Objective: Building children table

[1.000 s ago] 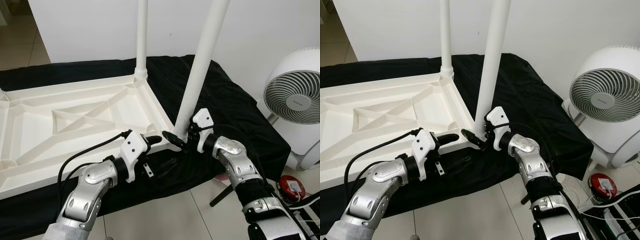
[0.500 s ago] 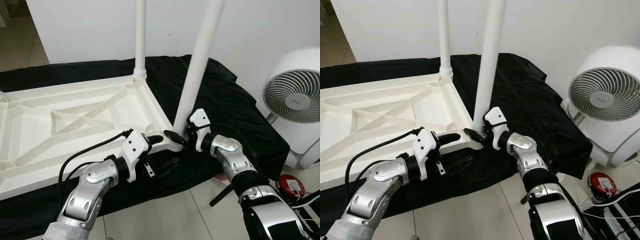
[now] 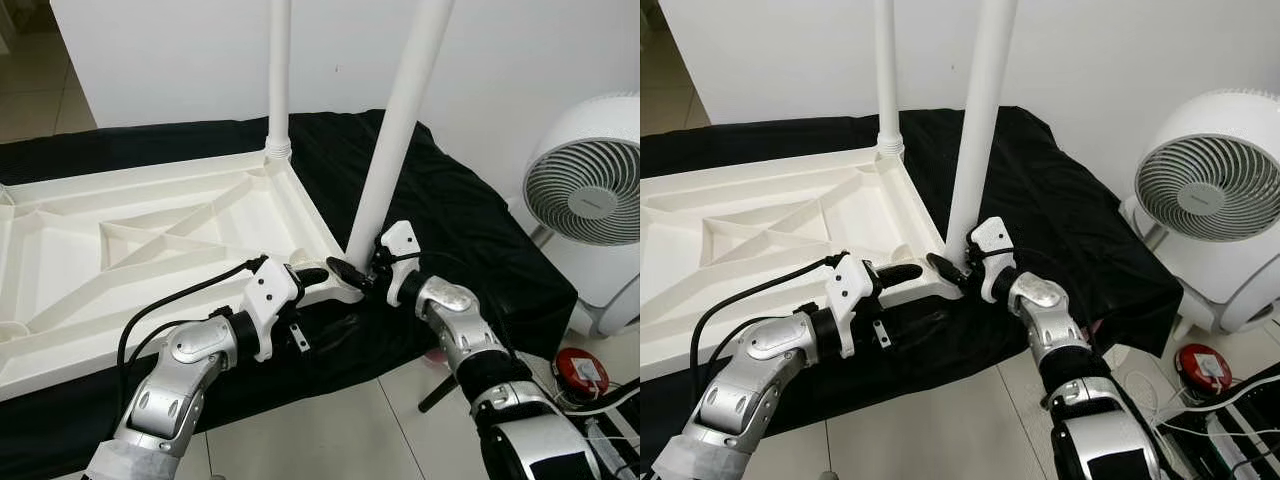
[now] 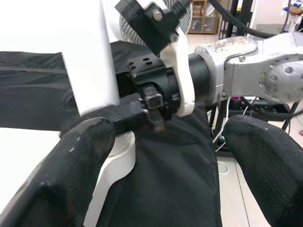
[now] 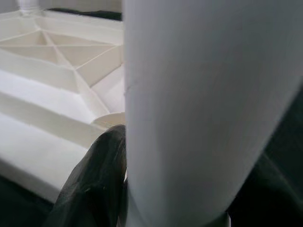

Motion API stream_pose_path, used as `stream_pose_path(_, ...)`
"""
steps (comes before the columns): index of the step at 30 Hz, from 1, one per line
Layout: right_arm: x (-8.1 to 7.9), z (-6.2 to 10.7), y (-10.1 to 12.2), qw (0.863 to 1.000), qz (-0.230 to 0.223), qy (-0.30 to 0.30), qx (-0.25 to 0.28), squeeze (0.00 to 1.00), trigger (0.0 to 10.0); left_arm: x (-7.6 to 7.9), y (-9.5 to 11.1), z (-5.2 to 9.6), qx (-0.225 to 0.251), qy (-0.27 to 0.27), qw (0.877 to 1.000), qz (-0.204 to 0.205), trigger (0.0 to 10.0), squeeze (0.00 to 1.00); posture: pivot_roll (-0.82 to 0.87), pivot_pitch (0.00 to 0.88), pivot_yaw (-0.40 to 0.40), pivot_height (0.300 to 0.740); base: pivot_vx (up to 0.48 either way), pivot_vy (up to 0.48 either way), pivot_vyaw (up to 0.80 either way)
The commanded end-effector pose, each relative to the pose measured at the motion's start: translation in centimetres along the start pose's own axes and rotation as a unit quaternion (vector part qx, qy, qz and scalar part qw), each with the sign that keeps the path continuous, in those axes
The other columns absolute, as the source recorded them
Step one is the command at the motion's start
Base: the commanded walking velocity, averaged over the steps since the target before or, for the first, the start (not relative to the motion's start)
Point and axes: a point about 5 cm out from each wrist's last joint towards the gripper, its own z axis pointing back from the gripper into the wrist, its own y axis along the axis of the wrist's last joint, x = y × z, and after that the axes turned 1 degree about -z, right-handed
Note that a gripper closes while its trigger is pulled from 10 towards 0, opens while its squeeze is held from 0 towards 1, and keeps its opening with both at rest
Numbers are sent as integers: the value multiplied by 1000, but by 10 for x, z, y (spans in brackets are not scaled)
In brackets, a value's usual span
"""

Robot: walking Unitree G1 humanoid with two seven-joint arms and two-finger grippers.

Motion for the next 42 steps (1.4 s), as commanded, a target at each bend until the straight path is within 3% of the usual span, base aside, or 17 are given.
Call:
stream_pose_path(1, -4, 0, -2, 1000, -7, -16, -3, 0, 10000, -2, 0, -1, -1, 13, 1000, -2, 10000, 0, -4, 0, -61, 740, 0, 0, 0)
stream_pose_path(5, -12, 0, 1, 998, -7, -55, 15, 0, 10000, -4, 0, -2, -3, 14, 1000, -5, 10000, 0, -3, 0, -65, 740, 0, 0, 0)
stream_pose_path(10, -20, 2, -1, 986, -37, -162, 20, 0, 10000, -8, 0, -2, -3, 18, 1000, -8, 10000, 0, -1, 0, -68, 740, 0, 0, 0)
stream_pose_path(15, -22, 3, -1, 980, -47, -191, 23, 0, 10000, -8, 0, -2, -3, 18, 1000, -9, 10000, 0, 1, 0, -70, 740, 0, 0, 0)
stream_pose_path(18, -28, 5, 0, 965, -53, -256, 25, 0, 10000, -8, 0, -2, -4, 17, 1000, -9, 10000, 0, 3, 0, -72, 740, 0, 0, 0)
stream_pose_path(22, -33, 5, 3, 961, -55, -269, 28, 0, 10000, -8, 0, -2, -3, 17, 1000, -9, 10000, 0, 0, 0, -71, 740, 0, 0, 0)
stream_pose_path(23, -32, 7, 3, 961, -58, -271, 27, 255, 10000, -8, 0, -2, -3, 16, 1000, -10, 10000, 0, 1, 0, -72, 740, 0, 0, 0)
stream_pose_path(25, -31, 7, 4, 960, -62, -271, 27, 255, 10000, -7, 0, -2, -3, 16, 1000, -11, 10000, 0, 1, 0, -72, 740, 0, 0, 0)
stream_pose_path(26, -31, 8, 5, 960, -63, -271, 28, 1000, 10000, -7, 0, -2, -3, 15, 1000, -11, 10000, 0, 3, 0, -71, 740, 0, 0, 0)
stream_pose_path(33, -28, 9, 11, 964, -60, -255, 36, 1000, 10000, -8, 0, -1, -4, 16, 1000, -10, 10000, 0, 3, 0, -71, 740, 0, 0, 0)
stream_pose_path(37, -15, 10, 15, 971, -40, -232, 32, 1000, 10000, -9, 0, 0, -5, 18, 1000, -12, 10000, 0, 13, 0, -70, 740, 0, 0, 0)
stream_pose_path(42, -14, 10, 15, 972, -39, -229, 30, 1000, 10000, -9, 0, 0, -6, 18, 1000, -12, 10000, 0, 13, 0, -70, 740, 0, 0, 0)
